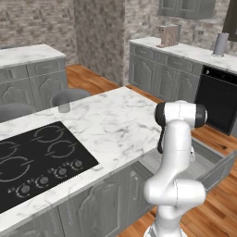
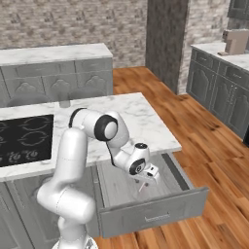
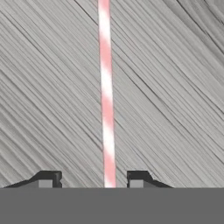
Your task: Take a straw from the drawer in front and place it inside the glass cup on the dining counter.
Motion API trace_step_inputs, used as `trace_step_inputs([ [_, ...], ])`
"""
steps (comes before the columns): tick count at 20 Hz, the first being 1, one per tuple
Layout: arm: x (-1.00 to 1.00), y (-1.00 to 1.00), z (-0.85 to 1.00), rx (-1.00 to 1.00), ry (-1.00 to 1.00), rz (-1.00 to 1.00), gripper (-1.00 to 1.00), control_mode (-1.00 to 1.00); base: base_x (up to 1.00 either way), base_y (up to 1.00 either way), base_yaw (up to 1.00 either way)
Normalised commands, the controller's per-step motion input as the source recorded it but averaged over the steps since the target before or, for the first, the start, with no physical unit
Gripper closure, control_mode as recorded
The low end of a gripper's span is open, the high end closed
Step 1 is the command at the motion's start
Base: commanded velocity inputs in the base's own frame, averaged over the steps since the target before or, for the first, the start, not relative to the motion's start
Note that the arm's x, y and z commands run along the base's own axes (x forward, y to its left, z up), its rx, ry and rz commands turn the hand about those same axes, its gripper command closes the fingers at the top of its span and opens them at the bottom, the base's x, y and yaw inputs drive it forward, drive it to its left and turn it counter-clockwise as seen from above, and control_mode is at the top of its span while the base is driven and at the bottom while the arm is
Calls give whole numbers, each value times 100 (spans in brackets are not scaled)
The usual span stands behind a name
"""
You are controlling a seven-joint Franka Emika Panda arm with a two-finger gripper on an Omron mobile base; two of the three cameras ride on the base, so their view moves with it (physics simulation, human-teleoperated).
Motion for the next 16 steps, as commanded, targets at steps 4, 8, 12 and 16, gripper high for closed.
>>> trace_step_inputs([
  [4, -23, -6, -65, 1, 6, 0, 100, -100, 0, 0, 0],
  [8, -33, -10, -53, 0, 6, 0, 100, -100, 0, 0, 0],
  [12, -75, -20, -17, 0, 0, 0, 100, -100, 0, 0, 0],
  [16, -67, -16, -10, 0, 0, 0, 100, -100, 0, 0, 0],
])
